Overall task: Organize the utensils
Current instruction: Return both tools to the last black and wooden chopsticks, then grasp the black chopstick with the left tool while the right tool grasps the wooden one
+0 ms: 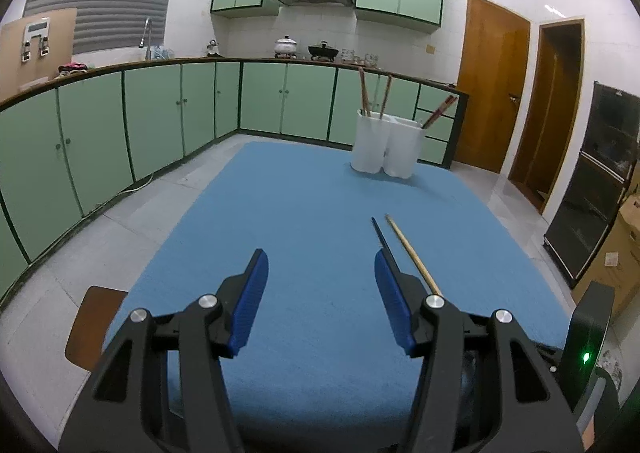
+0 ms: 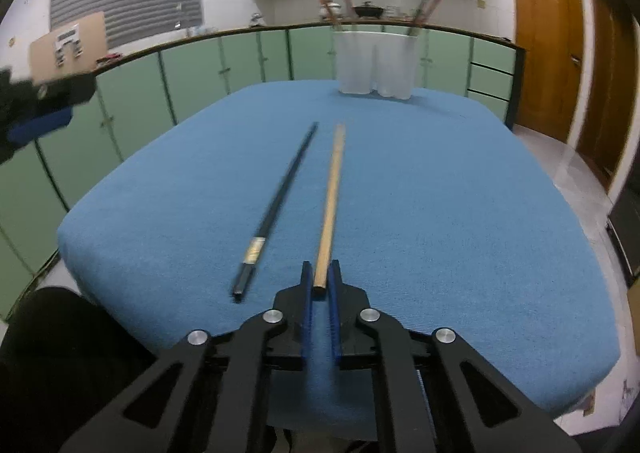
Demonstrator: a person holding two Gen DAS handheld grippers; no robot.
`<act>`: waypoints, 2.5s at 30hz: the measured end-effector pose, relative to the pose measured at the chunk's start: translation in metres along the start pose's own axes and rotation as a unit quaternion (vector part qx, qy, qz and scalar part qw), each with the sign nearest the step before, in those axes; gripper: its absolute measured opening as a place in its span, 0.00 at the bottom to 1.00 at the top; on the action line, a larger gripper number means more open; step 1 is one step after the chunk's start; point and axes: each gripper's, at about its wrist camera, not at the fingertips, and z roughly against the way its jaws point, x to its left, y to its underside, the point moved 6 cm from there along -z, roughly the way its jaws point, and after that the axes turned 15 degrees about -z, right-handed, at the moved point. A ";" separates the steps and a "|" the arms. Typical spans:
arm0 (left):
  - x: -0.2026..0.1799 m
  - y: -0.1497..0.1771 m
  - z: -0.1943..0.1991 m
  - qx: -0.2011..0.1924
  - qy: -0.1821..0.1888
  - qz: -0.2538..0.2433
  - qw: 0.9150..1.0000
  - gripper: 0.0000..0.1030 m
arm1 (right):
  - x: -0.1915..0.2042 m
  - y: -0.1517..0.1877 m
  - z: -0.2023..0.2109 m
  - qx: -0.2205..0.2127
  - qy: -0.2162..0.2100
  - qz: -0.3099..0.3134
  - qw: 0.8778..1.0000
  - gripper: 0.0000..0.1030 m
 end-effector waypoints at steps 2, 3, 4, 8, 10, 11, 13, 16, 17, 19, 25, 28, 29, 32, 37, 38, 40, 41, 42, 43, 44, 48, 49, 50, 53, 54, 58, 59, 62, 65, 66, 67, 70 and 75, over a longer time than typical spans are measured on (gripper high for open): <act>-0.007 0.003 -0.003 0.005 0.007 -0.001 1.000 0.53 | -0.013 -0.005 0.004 -0.006 0.013 -0.019 1.000 0.07; -0.010 0.003 -0.004 0.007 0.009 -0.001 1.000 0.53 | -0.019 -0.006 0.005 -0.008 0.019 -0.032 0.999 0.07; -0.015 0.006 -0.006 0.011 0.013 -0.002 1.000 0.53 | -0.028 -0.008 0.006 -0.009 0.025 -0.050 0.998 0.07; -0.045 0.020 -0.014 0.031 0.038 -0.017 0.999 0.53 | -0.059 -0.013 0.011 -0.013 0.049 -0.093 0.994 0.07; -0.062 0.027 -0.017 0.035 0.047 -0.031 0.998 0.53 | -0.064 -0.015 0.013 -0.009 0.043 -0.097 0.994 0.07; -0.071 0.032 -0.019 0.041 0.051 -0.039 0.997 0.53 | -0.066 -0.015 0.014 -0.007 0.038 -0.096 0.995 0.08; -0.084 0.042 -0.025 0.052 0.056 -0.045 0.996 0.53 | -0.068 -0.015 0.016 -0.005 0.031 -0.095 0.995 0.09; -0.096 0.050 -0.033 0.067 0.055 -0.051 0.995 0.53 | -0.072 -0.014 0.022 -0.003 0.022 -0.090 0.996 0.15; -0.100 0.053 -0.036 0.073 0.052 -0.054 0.994 0.53 | -0.074 -0.016 0.024 -0.003 0.019 -0.087 0.996 0.16; -0.106 0.058 -0.043 0.083 0.051 -0.057 0.994 0.52 | -0.075 -0.016 0.025 -0.002 0.017 -0.078 0.997 0.16; -0.108 0.067 -0.060 0.107 0.040 -0.056 0.992 0.50 | -0.074 -0.013 0.023 -0.003 0.015 -0.058 0.998 0.18; -0.110 0.067 -0.061 0.103 0.035 -0.057 0.992 0.48 | -0.066 -0.012 0.020 -0.009 0.020 -0.037 0.999 0.22; -0.110 0.068 -0.062 0.101 0.034 -0.057 0.993 0.40 | -0.065 -0.010 0.020 -0.010 0.020 -0.034 0.999 0.23; -0.109 0.067 -0.064 0.101 0.038 -0.054 0.993 0.15 | -0.061 -0.009 0.018 -0.016 0.026 -0.023 0.999 0.24; -0.103 0.063 -0.064 0.106 0.047 -0.044 0.992 0.06 | -0.057 -0.008 0.018 -0.013 0.026 -0.013 0.999 0.09; -0.103 0.062 -0.063 0.105 0.050 -0.042 0.992 0.06 | -0.056 -0.010 0.019 -0.014 0.026 -0.015 0.999 0.08; -0.101 0.057 -0.060 0.103 0.054 -0.038 0.992 0.06 | -0.059 -0.014 0.023 -0.014 0.021 -0.029 0.999 0.07; -0.100 0.053 -0.055 0.097 0.055 -0.038 0.993 0.06 | -0.059 -0.016 0.026 -0.016 0.020 -0.032 0.999 0.07; -0.098 0.049 -0.050 0.093 0.054 -0.040 0.993 0.06 | -0.059 -0.020 0.031 -0.022 0.017 -0.036 0.999 0.06; -0.098 0.045 -0.047 0.090 0.054 -0.040 0.994 0.06 | -0.058 -0.024 0.036 -0.026 0.013 -0.039 0.999 0.06; -0.096 0.041 -0.042 0.084 0.054 -0.041 0.994 0.06 | -0.057 -0.026 0.038 -0.028 0.012 -0.039 0.999 0.05; -0.089 0.031 -0.030 0.078 0.058 -0.033 0.995 0.06 | -0.053 -0.035 0.053 -0.040 0.008 -0.035 0.999 0.02; -0.088 0.029 -0.027 0.077 0.058 -0.032 0.995 0.06 | -0.052 -0.037 0.058 -0.043 0.006 -0.035 0.998 0.00; -0.085 0.025 -0.023 0.072 0.058 -0.028 0.995 0.06 | -0.051 -0.040 0.060 -0.044 0.005 -0.034 0.998 0.00; -0.083 0.015 -0.015 0.057 0.054 -0.031 0.996 0.06 | -0.050 -0.040 0.059 -0.039 0.003 -0.033 0.999 0.01; -0.083 0.015 -0.015 0.057 0.055 -0.031 0.996 0.06 | -0.052 -0.036 0.055 -0.035 -0.001 -0.042 0.998 0.03; -0.085 0.019 -0.018 0.063 0.058 -0.033 0.996 0.06 | -0.053 -0.018 0.030 -0.012 0.014 -0.036 0.999 0.13; -0.086 0.020 -0.019 0.064 0.058 -0.034 0.996 0.06 | -0.054 -0.016 0.026 -0.011 0.018 -0.032 0.999 0.13; -0.086 0.019 -0.019 0.064 0.059 -0.032 0.996 0.06 | -0.059 -0.013 0.014 -0.004 0.029 -0.028 0.999 0.13; -0.085 0.017 -0.021 0.064 0.059 -0.030 0.996 0.06 | -0.060 -0.013 0.008 -0.005 0.029 -0.024 0.999 0.12; -0.085 0.017 -0.021 0.065 0.059 -0.030 0.996 0.06 | -0.059 -0.013 0.008 -0.003 0.029 -0.022 0.999 0.12; -0.085 0.017 -0.022 0.065 0.059 -0.030 0.996 0.06 | -0.058 -0.014 0.008 0.002 0.025 -0.025 0.999 0.07; -0.084 0.017 -0.021 0.067 0.060 -0.030 0.995 0.06 | -0.058 -0.017 0.016 0.004 0.022 -0.031 0.999 0.06; -0.081 0.002 -0.011 0.058 0.061 -0.035 0.996 0.06 | -0.052 -0.045 0.061 -0.031 0.002 -0.050 0.998 0.06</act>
